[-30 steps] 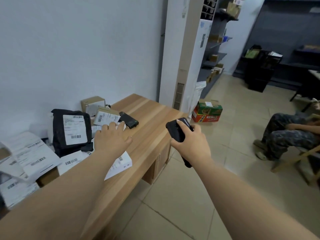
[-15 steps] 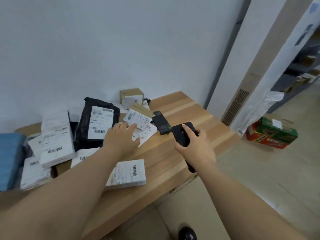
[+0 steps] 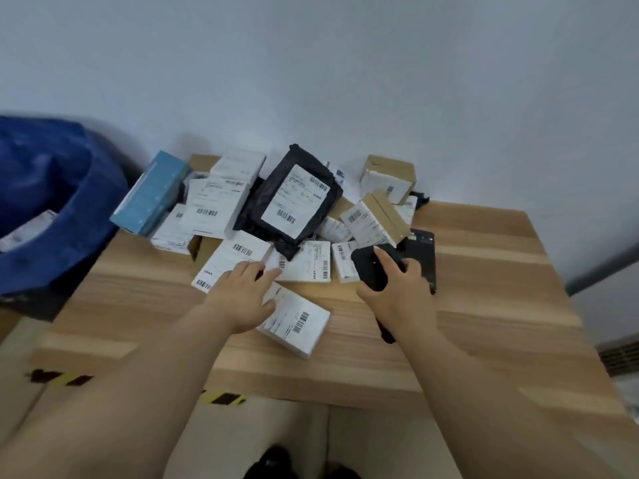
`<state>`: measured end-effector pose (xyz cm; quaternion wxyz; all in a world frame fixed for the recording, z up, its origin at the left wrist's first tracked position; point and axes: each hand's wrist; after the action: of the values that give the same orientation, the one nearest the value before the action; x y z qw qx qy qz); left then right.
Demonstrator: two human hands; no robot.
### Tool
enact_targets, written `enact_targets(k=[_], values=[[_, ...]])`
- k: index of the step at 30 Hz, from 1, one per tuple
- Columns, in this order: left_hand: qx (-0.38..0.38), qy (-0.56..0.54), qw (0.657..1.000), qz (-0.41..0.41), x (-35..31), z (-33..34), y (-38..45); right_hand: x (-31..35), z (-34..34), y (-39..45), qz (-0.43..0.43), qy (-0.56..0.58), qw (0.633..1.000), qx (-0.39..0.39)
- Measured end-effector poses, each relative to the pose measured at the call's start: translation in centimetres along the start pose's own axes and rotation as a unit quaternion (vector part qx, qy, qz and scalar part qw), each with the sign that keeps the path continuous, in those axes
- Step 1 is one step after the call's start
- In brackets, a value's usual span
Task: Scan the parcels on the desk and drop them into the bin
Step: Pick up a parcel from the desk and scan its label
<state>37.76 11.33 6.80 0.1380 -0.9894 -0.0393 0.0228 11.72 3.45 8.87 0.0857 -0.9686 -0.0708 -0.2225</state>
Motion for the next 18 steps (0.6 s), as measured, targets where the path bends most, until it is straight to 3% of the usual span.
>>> enact_targets(k=[5,18], values=[[0.102,0.005,0.995,0.016,1.1,1.8,0.1,0.7,3.3,0.5,-0.017,0.007,0.999,0.044],[0.16,0.092,0.98,0.08,0.9,6.2,4.8,-1.3,8.7,0.7,0.039,0.001,0.992,0.116]])
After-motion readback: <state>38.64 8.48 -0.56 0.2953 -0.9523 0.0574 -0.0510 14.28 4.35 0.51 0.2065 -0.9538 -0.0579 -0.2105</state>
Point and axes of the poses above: each hand's wrist, its own y-axis towards the middle knuckle, its own z-axis out of the palm, x = y × z
